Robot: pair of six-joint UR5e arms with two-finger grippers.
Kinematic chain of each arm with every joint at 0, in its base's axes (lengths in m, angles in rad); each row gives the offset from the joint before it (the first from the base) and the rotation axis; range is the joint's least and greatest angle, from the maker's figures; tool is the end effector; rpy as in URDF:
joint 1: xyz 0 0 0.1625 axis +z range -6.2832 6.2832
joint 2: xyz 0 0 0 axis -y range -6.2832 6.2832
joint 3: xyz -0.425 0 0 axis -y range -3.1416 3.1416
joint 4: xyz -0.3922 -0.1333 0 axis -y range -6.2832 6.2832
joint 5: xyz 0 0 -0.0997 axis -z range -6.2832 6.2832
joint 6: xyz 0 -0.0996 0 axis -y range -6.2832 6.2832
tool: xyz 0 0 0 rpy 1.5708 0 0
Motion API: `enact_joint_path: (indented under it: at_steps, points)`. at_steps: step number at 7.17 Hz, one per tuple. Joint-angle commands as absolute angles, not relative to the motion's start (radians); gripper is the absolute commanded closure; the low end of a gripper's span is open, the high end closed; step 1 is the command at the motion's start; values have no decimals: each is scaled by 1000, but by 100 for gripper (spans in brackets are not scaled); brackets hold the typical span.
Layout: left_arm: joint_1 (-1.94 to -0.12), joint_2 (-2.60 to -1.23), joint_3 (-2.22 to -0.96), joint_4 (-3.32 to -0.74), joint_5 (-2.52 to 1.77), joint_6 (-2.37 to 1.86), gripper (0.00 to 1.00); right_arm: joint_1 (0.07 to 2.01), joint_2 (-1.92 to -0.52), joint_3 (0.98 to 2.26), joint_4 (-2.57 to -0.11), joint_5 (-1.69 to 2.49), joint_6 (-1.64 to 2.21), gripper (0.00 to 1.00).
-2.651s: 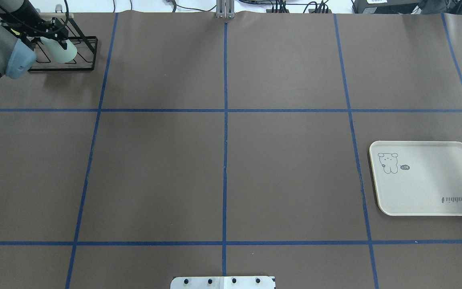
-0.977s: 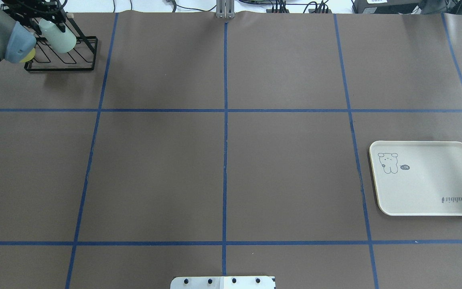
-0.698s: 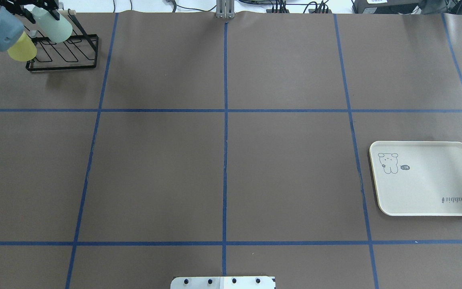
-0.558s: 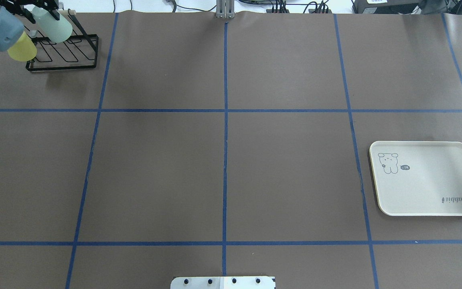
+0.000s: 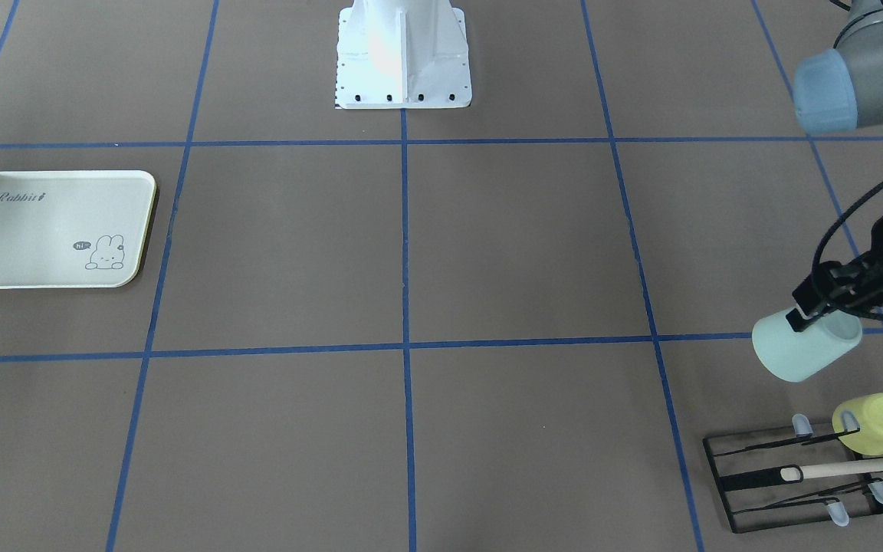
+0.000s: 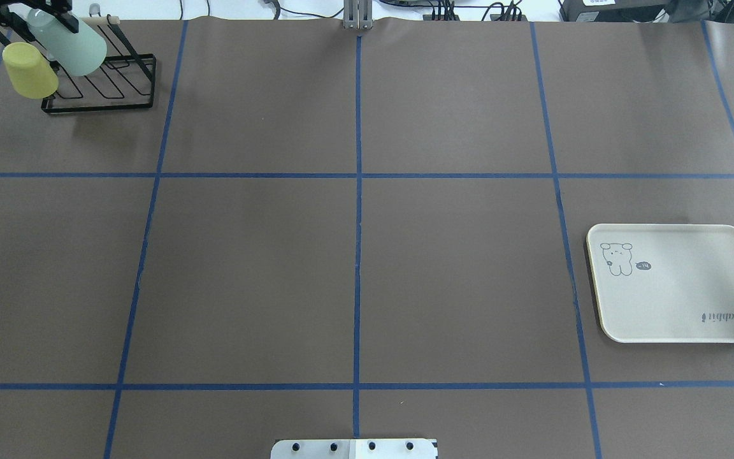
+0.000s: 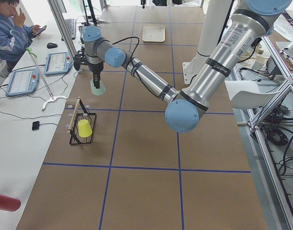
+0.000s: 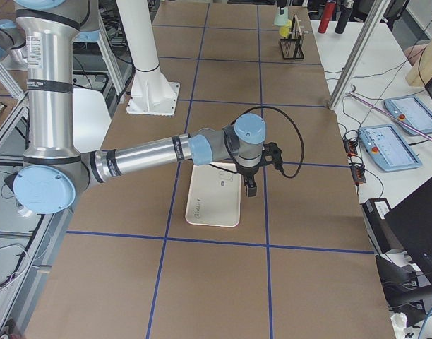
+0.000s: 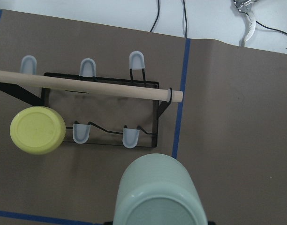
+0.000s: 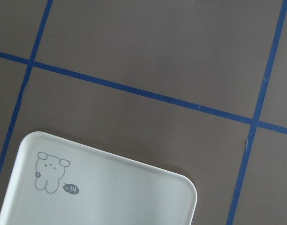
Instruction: Left arm grabs green cup and hands to right arm on tray
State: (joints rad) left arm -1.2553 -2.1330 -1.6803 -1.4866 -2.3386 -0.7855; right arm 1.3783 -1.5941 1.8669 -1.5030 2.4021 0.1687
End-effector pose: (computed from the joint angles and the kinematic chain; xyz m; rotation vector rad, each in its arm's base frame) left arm 0.1427 -0.6438 0.2824 0.0858 0.9267 -0.2102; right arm -0.0340 -0.4867 0.5117 0.1677 -0.8675 -0.1638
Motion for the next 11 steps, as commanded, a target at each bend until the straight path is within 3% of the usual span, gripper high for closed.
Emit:
enact_joint_path:
  at_steps: [1, 3, 5, 8, 11]
  points:
    - [-1205, -2166, -1788, -1498, -2479, -994, 100, 1242, -1551, 1858, -1247, 2393, 576, 0]
    - [-1094, -2225, -1839, -1620, -2479, -1301, 100, 1125, -1421, 1847, -1090, 2384, 1032, 0]
    - [-991, -2230, -1824, -1939, -2491, -1572, 100, 1044, -1306, 1844, -981, 2384, 1307, 0]
    - [-901, -2232, -1806, -2327, -2470, -1946, 100, 974, -1237, 1845, -697, 2384, 1656, 0]
    - [-835, -2191, -1775, -2819, -2166, -2385, 100, 943, -1216, 1848, -466, 2381, 1911, 0]
